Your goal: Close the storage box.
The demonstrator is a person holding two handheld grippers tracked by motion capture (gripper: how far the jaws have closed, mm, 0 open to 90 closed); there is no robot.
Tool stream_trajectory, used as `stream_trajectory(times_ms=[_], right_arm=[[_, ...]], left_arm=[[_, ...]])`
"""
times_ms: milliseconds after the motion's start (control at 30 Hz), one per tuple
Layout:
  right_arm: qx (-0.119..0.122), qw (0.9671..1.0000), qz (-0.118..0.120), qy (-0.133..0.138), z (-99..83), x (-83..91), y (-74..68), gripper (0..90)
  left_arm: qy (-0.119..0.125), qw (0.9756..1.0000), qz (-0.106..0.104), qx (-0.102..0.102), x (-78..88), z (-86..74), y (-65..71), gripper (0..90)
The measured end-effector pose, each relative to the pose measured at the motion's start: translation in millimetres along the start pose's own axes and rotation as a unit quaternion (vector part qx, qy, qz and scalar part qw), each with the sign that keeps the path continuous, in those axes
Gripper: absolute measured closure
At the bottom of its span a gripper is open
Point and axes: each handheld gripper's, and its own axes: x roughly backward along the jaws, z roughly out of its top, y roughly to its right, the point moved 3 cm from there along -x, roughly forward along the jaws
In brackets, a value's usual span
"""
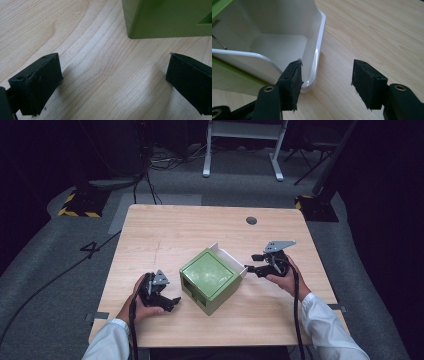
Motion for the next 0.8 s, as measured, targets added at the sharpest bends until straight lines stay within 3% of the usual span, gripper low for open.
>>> stream_trajectory(times_ms=[233, 800], right_arm=[[0.012, 0.9996, 0.025, -0.004, 2.6, -4.4, -12.3, 41.7], [0.033, 0.999, 0.027, -0.013, 5.0, -7.5, -28.9, 41.6]], left_arm=[[0.0, 1.0, 0.0, 0.0, 0.0, 0.0, 0.0, 0.4], [0.002, 1.0, 0.001, 0.002, -0.7, 0.4, 0.7, 0.4]])
